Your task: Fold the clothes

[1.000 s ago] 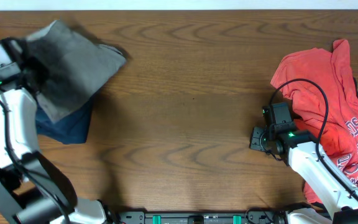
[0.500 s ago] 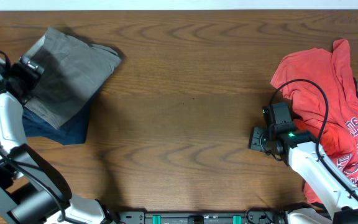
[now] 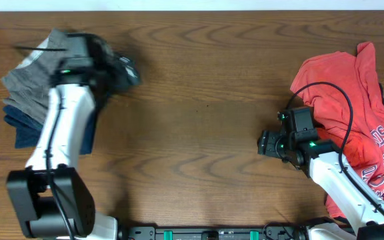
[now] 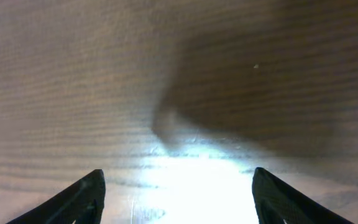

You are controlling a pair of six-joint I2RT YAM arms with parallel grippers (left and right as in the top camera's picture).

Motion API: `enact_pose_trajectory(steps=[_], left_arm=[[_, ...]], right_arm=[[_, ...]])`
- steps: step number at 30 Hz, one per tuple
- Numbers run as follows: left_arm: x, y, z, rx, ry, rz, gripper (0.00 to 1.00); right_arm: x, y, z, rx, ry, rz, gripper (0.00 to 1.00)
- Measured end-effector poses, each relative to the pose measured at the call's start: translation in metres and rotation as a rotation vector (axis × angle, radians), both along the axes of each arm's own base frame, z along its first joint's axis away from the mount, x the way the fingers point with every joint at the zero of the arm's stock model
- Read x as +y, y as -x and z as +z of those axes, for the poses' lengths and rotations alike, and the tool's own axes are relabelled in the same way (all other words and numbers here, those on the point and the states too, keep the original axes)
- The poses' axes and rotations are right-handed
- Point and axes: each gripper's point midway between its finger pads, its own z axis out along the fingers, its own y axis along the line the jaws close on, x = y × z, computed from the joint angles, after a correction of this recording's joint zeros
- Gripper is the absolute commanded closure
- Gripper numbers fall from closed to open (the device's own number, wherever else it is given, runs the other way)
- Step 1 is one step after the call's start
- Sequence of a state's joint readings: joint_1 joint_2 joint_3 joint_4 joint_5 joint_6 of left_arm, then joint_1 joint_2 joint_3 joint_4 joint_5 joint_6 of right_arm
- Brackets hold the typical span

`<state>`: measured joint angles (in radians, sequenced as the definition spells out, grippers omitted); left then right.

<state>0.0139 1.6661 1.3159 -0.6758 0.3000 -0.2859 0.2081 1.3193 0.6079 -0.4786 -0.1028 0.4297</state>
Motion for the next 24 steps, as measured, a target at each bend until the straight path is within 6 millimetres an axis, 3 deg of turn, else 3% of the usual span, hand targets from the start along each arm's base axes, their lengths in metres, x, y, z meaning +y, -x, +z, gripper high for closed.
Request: enact_pose_trajectory(steps=[2,5,8,11,17,22,24], left_arm=[[-0.022,0.028,-0.011,0.109,-0.02,-0.083,0.02],[-0.038,0.067,-0.021,0.252,-0.045,-0.164,0.01],[-0.041,0.091,-0.024,0.341,-0.057,-0.196,0.0],[-0.038,0.107,-0.018,0.38,-0.073,-0.206,0.01],[-0.033,0.124,0.038,0.175,-0.104,-0.2,0.02],[-0.025,0.148,0.091,-0.133,-0.118,-0.174,0.02],[-0.019,0.162,0.104,-0.239,-0.134,-0.153,0.02]], right_arm=[[-0.005,0.009,-0.003,0.046,0.002,-0.003,0.2],[-0.02,0.024,-0.001,0.134,0.019,-0.026,0.13],[-0.029,0.024,0.012,0.164,0.03,-0.04,0.11],[-0.034,0.011,0.034,0.131,0.044,-0.046,0.1],[-0.035,0.003,0.074,-0.029,0.036,-0.048,0.07],[-0.044,0.008,0.131,-0.27,0.047,-0.09,0.01],[-0.05,0.014,0.155,-0.374,0.056,-0.117,0.01]])
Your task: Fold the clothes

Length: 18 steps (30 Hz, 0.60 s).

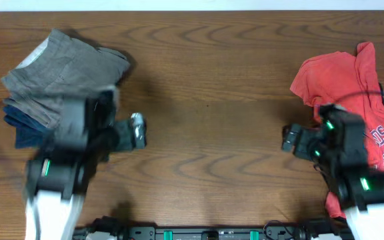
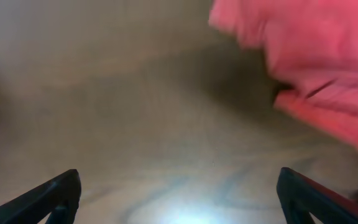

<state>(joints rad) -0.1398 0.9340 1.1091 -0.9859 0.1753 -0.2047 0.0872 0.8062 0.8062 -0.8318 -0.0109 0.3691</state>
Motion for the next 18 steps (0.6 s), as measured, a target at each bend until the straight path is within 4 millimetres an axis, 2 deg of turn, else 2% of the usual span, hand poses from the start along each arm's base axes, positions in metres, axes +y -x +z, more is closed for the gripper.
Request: enact_pose_trajectory(steps=[3,6,10,18], left_arm=[[0.01,0.022,0.01,-0.135,-0.011,0.027,0.02],[0.016,0.038,0.018,-0.258,-0.008,0.046,0.02],[0.021,0.049,0.022,-0.333,-0.006,0.059,0.02],[0.021,0.054,0.027,-0.363,-0.001,0.06,0.02]], right_arm=[[-0.012,0.017,0.034,-0.158,0.017,-0.054,0.01],[-0.021,0.033,0.05,-0.254,0.028,-0.093,0.01],[-0.027,0.044,0.057,-0.314,0.034,-0.125,0.01],[-0.028,0.046,0.055,-0.316,0.034,-0.13,0.01]])
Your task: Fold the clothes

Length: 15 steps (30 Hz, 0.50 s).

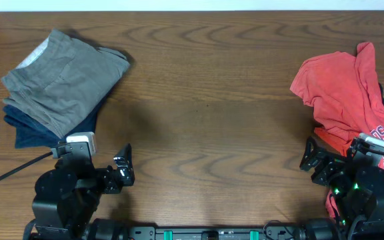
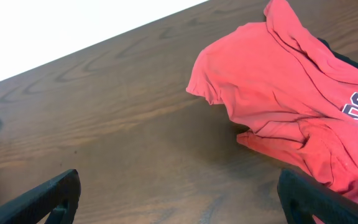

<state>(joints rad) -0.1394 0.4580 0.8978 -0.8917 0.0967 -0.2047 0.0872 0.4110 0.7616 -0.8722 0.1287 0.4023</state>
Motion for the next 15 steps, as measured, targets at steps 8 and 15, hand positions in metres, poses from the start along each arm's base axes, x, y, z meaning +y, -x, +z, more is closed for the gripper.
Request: enact_pose_trajectory(steps=[8,15], left_arm=[[0.0001,-0.0001,0.0001,0.0,0.0,0.0,0.02],[0.0001,-0.0001,0.0001,0.0,0.0,0.0,0.02]], right_arm=[[-0.0001,0.0008,-0.0014,0.006,0.001,0.0,0.01],[-0.0001,0.0008,-0.0014,0.007,0.001,0.0,0.01]])
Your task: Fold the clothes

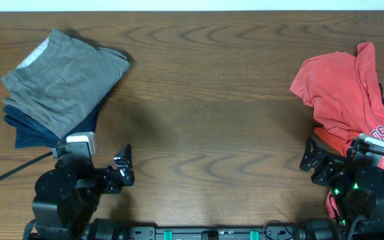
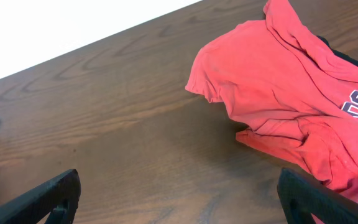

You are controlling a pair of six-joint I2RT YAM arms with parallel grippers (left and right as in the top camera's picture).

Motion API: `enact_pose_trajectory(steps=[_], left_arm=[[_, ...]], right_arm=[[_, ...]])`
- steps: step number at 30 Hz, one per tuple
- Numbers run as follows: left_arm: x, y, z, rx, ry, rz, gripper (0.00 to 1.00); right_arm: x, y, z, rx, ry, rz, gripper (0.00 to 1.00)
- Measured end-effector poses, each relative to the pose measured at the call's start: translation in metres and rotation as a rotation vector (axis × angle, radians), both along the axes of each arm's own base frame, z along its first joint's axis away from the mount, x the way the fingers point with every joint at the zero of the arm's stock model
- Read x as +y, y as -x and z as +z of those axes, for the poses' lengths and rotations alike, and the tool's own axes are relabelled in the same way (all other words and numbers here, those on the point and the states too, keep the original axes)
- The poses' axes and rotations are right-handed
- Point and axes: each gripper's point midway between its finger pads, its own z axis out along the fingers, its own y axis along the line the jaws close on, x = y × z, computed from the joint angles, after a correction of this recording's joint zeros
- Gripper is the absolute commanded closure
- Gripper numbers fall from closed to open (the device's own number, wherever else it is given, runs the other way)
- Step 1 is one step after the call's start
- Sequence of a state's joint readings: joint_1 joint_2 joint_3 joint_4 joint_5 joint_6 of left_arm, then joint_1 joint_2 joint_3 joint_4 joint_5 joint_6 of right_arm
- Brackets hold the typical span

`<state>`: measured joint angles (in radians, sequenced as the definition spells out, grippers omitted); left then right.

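A crumpled red shirt with dark lettering lies at the table's right side, and it fills the upper right of the right wrist view. A folded stack, a grey garment on top of dark blue ones, sits at the far left. My left gripper is drawn back at the front left, pointing inward, open and holding nothing. My right gripper is drawn back at the front right, just short of the shirt's near edge. It stands wide open above bare wood.
A dark garment peeks out from under the red shirt's right side. The wooden table runs between the stack and the shirt. Both arm bases sit at the front edge, and a black cable trails left.
My left arm first reached over the grey stack at the far left, while my right gripper hung low over bare wood beside the red shirt. Then both arms were nearer the front. Now both rest at the front edge, grippers open, with the stack folded and the shirt crumpled.
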<state>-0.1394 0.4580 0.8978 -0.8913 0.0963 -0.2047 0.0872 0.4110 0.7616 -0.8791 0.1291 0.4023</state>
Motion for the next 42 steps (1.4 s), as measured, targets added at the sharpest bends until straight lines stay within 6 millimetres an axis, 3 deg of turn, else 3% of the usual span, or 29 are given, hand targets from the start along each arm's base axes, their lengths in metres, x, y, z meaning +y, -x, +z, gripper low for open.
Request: enact_pose_trajectory(steps=[11,24,36,38,42], left_arm=[[0.0,0.0,0.0,0.0,0.0,0.0,0.02],[0.0,0.0,0.0,0.001,0.0,0.001,0.02],[0.001,0.0,0.0,0.001,-0.002,0.003,0.02],[0.001,0.0,-0.001,0.001,-0.002,0.003,0.02],[0.001,0.0,0.0,0.0,-0.002,0.003,0.02]], right_arm=[[-0.004,0.006,-0.015,0.045,0.018,-0.013,0.01],[0.009,0.001,-0.048,-0.202,0.055,0.094,0.01],[0.027,-0.037,-0.032,-0.519,0.195,0.213,0.01],[0.029,-0.042,-0.041,-0.541,0.216,0.221,0.01],[0.03,-0.045,-0.08,-0.452,0.231,0.244,0.01]])
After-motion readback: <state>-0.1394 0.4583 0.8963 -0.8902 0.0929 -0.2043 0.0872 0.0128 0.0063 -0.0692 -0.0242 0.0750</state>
